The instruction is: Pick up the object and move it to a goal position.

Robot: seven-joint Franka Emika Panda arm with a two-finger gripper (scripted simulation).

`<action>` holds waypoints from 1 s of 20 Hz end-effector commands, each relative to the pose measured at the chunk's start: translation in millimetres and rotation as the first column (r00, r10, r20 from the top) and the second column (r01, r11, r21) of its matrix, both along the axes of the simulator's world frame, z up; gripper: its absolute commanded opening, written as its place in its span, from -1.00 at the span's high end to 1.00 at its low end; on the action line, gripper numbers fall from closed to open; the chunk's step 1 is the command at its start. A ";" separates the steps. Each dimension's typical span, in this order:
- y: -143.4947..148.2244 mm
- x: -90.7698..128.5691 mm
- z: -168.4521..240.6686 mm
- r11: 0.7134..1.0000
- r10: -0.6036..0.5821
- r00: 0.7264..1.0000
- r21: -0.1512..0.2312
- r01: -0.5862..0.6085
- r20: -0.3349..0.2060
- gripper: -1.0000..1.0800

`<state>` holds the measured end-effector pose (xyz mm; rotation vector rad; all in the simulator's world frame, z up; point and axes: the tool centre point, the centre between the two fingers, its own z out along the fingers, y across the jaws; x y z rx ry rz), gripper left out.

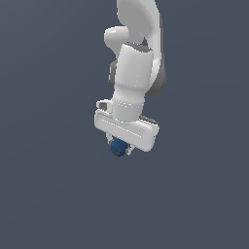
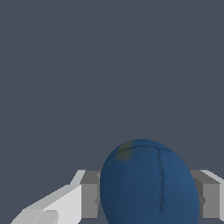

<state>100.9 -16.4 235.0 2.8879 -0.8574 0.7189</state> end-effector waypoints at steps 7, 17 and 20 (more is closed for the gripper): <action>9.6 20.1 72.5 0.996 -0.083 0.986 -0.034 0.088 0.144 1.00; 21.4 30.9 151.3 0.980 -0.162 0.941 -0.060 0.188 0.295 1.00; 24.9 31.9 171.3 0.975 -0.181 0.926 -0.065 0.214 0.333 1.00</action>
